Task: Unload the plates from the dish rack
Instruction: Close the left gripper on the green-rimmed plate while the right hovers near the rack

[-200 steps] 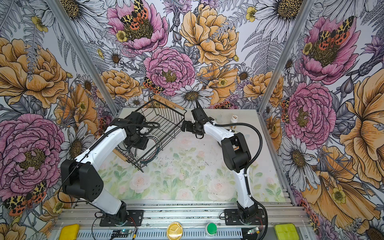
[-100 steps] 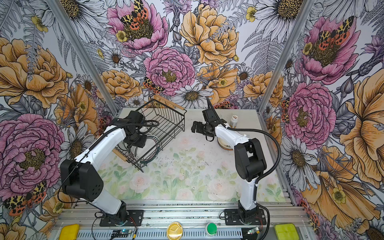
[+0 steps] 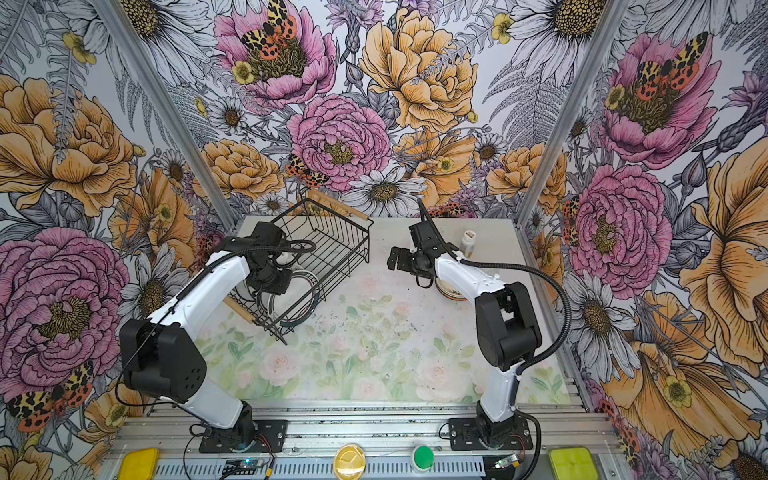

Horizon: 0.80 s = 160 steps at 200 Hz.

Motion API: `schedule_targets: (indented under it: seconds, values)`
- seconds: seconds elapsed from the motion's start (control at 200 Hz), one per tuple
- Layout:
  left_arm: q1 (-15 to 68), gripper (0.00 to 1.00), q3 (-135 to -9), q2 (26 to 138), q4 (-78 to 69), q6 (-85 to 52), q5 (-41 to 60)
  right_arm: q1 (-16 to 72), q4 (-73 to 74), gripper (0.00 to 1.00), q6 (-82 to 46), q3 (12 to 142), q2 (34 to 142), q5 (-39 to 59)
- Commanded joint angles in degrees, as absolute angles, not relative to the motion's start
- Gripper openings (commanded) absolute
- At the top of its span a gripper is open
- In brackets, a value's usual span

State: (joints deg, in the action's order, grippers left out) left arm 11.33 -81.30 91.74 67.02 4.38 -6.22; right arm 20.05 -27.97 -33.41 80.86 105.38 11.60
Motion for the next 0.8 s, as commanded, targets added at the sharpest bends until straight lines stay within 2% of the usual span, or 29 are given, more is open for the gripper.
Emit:
schedule_targets:
  seconds: [0.0, 0.51, 0.796]
  values:
    - [11.07, 0.23, -80.65, 91.41, 65.57, 3.68, -4.60, 19.49, -27.72, 0.99, -32.93, 80.00, 102.68, 10.20]
    - [11.18, 0.11, -79.99, 91.26, 65.62, 3.42, -3.44, 17.24, -27.75, 0.99, -32.78, 75.80, 98.91, 9.67]
    - [11.42, 0.01, -79.66, 90.13, 65.74, 3.10, -3.47, 16.82, -27.69, 0.99, -33.04, 75.02, 97.65, 9.49]
